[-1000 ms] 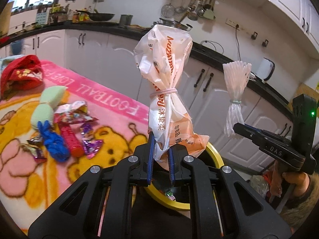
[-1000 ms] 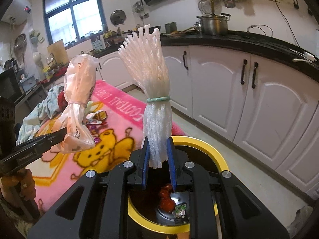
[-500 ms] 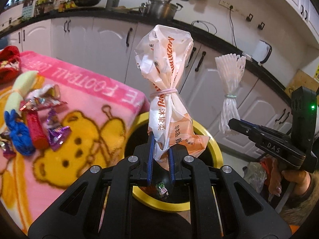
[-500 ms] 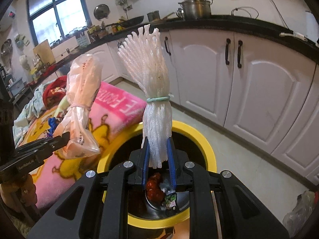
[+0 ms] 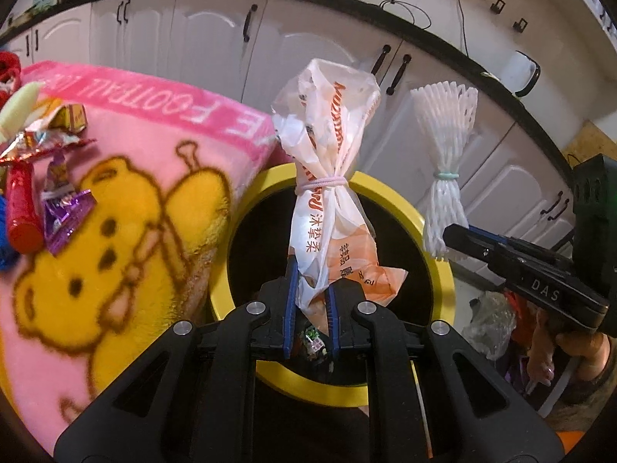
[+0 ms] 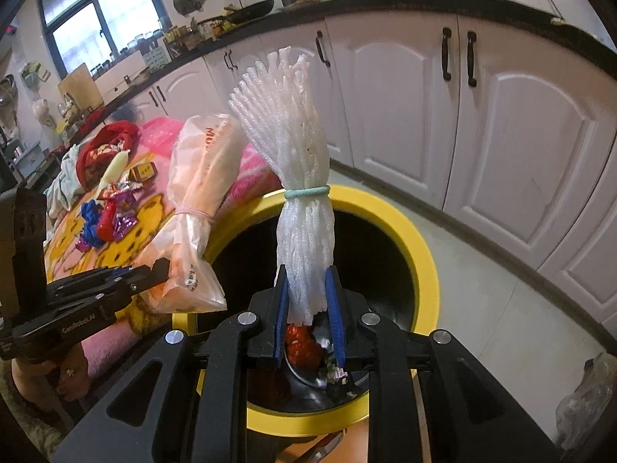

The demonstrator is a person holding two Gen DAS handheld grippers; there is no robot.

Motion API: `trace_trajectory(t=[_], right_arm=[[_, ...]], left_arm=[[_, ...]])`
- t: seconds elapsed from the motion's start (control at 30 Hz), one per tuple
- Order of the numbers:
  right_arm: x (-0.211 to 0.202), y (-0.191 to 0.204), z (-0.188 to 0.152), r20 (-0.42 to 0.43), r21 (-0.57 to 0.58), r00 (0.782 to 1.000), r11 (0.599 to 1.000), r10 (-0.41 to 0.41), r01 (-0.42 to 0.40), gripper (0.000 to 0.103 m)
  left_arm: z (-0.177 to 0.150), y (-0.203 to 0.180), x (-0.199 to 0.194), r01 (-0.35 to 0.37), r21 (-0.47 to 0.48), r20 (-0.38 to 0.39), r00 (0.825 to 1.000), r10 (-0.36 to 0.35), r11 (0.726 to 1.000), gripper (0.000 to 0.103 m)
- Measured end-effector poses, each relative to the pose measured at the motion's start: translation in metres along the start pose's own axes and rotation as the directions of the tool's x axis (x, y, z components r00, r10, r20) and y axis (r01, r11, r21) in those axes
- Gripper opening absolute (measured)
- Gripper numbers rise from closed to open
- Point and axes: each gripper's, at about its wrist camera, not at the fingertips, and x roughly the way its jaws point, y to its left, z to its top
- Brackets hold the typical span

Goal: Collect trash
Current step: 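Open both tools to drop the white bag and mesh net into the bin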

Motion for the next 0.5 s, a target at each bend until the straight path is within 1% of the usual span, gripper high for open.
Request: trace_trajectory(t=[0.07, 0.1, 0.13, 0.17, 0.2, 0.33, 0.5], right_arm=[[0.005, 0.000, -0.002, -0.015, 0.004, 1.000, 1.000, 0.003, -0.003, 0.021], [0.008, 0.000, -0.003, -0.023, 0.004, 1.000, 1.000, 0.004, -0.004, 0.024], [0.009, -0.001, -0.004, -0.027, 0.006, 1.000, 1.000, 0.003, -0.003, 0.027], [0.010, -0.002, -0.004, -0.029, 0.011, 1.000, 1.000, 0.000, 0.000, 0.034], [0.010, -0.003, -0.004, -0.027, 0.016, 1.000, 1.000, -0.002, 0.002, 0.037], [0.007, -0.008, -0.003, -0.013, 0.034, 1.000, 0.999, -0.018, 0.018, 0.037], [0.001, -0.009, 0.002, 0.011, 0.035, 1.000, 0.999, -0.028, 0.028, 0.040]], left_arm=[[-0.001, 0.001, 0.003, 0.006, -0.007, -0.008, 1.000, -0.006, 1.000, 0.009], [-0.001, 0.001, 0.004, 0.005, -0.009, -0.008, 1.000, -0.005, 1.000, 0.016], [-0.001, 0.002, 0.004, 0.003, -0.011, -0.005, 1.000, -0.003, 1.000, 0.026], [-0.001, 0.003, 0.004, 0.002, -0.015, -0.003, 1.000, -0.002, 1.000, 0.030], [-0.002, 0.005, 0.004, 0.000, -0.020, -0.001, 1.000, 0.000, 1.000, 0.033], [-0.002, 0.009, -0.004, -0.022, -0.025, 0.024, 0.999, 0.022, 0.999, 0.042], [-0.003, 0.016, -0.017, -0.045, -0.038, 0.052, 0.998, 0.047, 0.998, 0.051]])
